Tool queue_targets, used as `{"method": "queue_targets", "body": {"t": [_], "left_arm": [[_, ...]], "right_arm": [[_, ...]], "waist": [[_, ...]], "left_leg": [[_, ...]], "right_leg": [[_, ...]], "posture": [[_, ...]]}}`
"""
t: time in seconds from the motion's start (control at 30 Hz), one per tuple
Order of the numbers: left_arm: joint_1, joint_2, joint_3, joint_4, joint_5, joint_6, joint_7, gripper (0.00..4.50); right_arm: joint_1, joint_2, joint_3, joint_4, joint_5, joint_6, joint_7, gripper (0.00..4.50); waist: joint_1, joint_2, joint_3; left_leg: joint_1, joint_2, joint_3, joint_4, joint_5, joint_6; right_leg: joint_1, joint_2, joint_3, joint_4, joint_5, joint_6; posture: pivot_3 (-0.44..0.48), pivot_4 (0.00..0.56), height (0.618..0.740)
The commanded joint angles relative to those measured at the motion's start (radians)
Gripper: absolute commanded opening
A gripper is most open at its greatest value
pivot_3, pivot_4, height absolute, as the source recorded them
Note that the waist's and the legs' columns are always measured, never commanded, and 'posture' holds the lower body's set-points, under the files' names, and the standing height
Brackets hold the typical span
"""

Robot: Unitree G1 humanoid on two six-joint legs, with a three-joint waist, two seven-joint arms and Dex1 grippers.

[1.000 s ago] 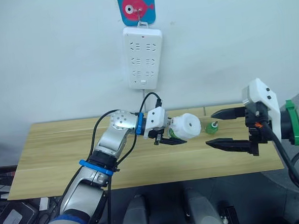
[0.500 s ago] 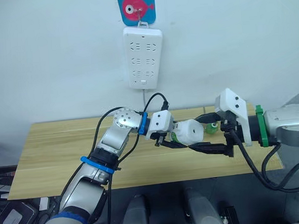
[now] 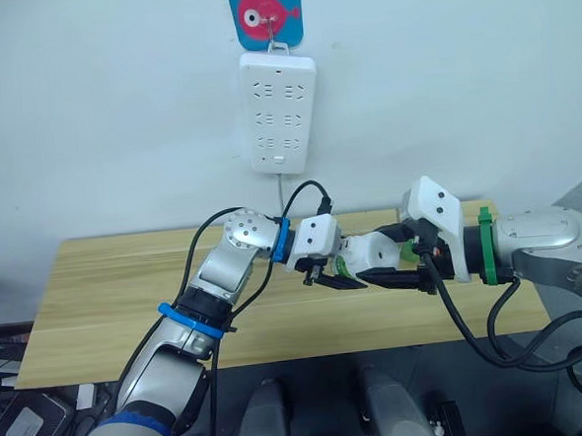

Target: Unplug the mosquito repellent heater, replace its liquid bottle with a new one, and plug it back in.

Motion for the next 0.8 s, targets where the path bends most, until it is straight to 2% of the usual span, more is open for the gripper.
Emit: {"method": "queue_targets", "body": {"t": [0.03, 0.37, 0.8], "left_arm": [[-0.015, -0.015, 0.011, -0.055, -0.026, 0.006, 0.006, 2.29], [-0.010, -0.030, 0.057, -0.079, -0.121, 0.076, -0.021, 2.29], [-0.011, -0.016, 0.113, -0.089, -0.222, 0.196, -0.050, 2.29]], "right_arm": [[0.010, 0.010, -0.037, -0.025, 0.001, -0.003, 0.001, 3.06], [0.054, 0.054, -0.148, -0.021, 0.109, 0.056, -0.050, 3.06], [0.069, 0.081, -0.211, -0.005, 0.244, 0.103, -0.149, 3.06]], "waist": [[0.000, 0.000, 0.000], [0.000, 0.000, 0.000], [0.000, 0.000, 0.000]], "left_leg": [[0.000, 0.000, 0.000, 0.000, 0.000, 0.000], [0.000, 0.000, 0.000, 0.000, 0.000, 0.000], [0.000, 0.000, 0.000, 0.000, 0.000, 0.000]], "right_leg": [[0.000, 0.000, 0.000, 0.000, 0.000, 0.000], [0.000, 0.000, 0.000, 0.000, 0.000, 0.000], [0.000, 0.000, 0.000, 0.000, 0.000, 0.000]], "posture": [[-0.178, 0.235, 0.740], [-0.178, 0.235, 0.740], [-0.181, 0.239, 0.740]]}}
